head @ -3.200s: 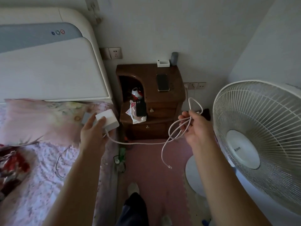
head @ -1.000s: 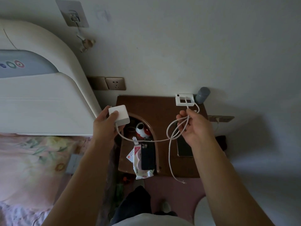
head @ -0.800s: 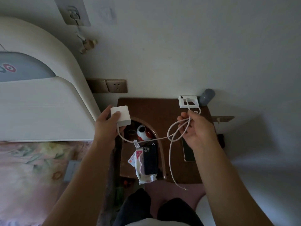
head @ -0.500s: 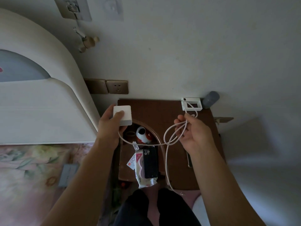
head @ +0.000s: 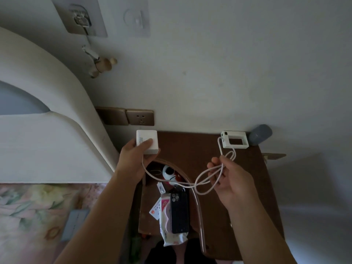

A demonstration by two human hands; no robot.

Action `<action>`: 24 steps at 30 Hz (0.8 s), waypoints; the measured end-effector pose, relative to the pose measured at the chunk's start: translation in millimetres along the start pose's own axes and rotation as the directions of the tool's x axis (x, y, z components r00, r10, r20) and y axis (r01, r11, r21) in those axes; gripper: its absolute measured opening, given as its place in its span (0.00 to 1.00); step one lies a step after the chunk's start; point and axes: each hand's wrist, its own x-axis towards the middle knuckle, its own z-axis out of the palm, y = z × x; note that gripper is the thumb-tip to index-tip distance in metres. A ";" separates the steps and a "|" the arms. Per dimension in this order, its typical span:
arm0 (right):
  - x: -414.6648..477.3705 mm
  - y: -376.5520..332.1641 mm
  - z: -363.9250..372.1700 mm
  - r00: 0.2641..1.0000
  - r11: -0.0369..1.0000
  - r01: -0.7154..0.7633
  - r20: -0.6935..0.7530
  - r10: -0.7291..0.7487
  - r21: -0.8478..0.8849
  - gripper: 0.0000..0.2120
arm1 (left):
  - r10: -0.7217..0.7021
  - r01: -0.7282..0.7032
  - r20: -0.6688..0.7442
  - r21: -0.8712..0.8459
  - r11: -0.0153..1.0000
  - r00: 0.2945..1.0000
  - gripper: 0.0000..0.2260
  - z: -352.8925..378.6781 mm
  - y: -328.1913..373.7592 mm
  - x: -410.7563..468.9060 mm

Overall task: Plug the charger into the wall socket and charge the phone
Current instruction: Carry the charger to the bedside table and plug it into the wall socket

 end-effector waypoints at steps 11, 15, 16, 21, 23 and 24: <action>18.3 0.4 8.1 1.000 1.000 -0.016 0.003 0.016 -0.018 0.10 | -0.083 0.080 -0.010 -0.149 0.986 0.997 0.18 1.2 12.1 27.8; 22.8 -0.6 12.4 1.000 1.000 -0.019 -0.003 0.019 -0.021 0.11 | -0.008 0.006 -0.064 -0.033 0.999 0.998 0.11 5.5 16.1 33.5; 23.6 -1.1 13.3 1.000 1.000 -0.021 -0.005 0.020 -0.023 0.11 | 0.009 -0.009 -0.075 0.002 1.000 0.997 0.13 6.5 16.4 34.9; 27.4 -3.1 17.0 1.000 0.999 -0.025 -0.010 0.025 -0.047 0.09 | 0.105 -0.083 -0.097 0.203 0.976 0.990 0.18 6.7 14.2 45.7; 29.0 -4.1 18.2 1.000 0.999 -0.024 -0.007 0.024 -0.049 0.09 | 0.124 -0.096 -0.103 0.241 0.966 0.987 0.19 7.0 14.4 49.8; 29.8 -4.4 18.8 1.000 0.999 -0.025 -0.007 0.024 -0.047 0.09 | 0.127 -0.096 -0.110 0.248 0.964 0.986 0.19 7.4 14.9 51.1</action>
